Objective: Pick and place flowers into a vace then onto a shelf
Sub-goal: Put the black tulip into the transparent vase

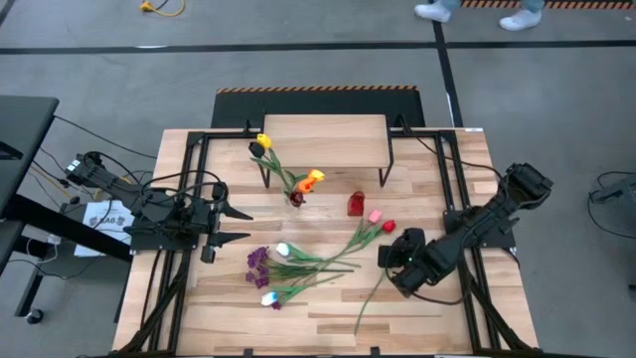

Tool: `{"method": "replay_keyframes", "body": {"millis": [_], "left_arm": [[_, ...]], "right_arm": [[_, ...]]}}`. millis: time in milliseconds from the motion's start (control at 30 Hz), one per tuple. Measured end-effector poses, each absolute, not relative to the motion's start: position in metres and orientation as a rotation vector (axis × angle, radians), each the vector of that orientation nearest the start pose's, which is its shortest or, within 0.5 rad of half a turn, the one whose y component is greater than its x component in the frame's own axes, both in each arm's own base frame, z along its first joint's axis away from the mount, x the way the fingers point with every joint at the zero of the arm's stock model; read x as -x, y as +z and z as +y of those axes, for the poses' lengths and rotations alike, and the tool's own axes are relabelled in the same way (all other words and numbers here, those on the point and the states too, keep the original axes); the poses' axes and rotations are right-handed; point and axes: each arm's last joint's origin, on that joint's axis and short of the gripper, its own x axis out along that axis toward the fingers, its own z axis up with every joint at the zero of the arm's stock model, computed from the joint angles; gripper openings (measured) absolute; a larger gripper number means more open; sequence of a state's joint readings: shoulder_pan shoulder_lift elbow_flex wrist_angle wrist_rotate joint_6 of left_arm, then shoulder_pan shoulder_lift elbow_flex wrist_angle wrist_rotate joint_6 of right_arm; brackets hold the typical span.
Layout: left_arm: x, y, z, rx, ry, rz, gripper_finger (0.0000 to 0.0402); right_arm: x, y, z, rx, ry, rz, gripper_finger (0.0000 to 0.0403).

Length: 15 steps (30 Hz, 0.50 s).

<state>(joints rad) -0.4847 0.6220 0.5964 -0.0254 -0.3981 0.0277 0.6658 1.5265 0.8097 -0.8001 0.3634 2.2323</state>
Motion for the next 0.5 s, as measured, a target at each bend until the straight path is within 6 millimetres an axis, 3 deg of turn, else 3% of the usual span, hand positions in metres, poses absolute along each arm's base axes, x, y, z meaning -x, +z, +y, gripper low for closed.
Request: {"method": "replay_keyframes", "body": {"millis": [500], "left_arm": [[-0.135,0.308,-0.058,-0.042,-0.087,0.031,0.0170]], "right_arm": [[-0.205,0.126,0.138,-1.111,-1.238,0.928,0.0116]]}}
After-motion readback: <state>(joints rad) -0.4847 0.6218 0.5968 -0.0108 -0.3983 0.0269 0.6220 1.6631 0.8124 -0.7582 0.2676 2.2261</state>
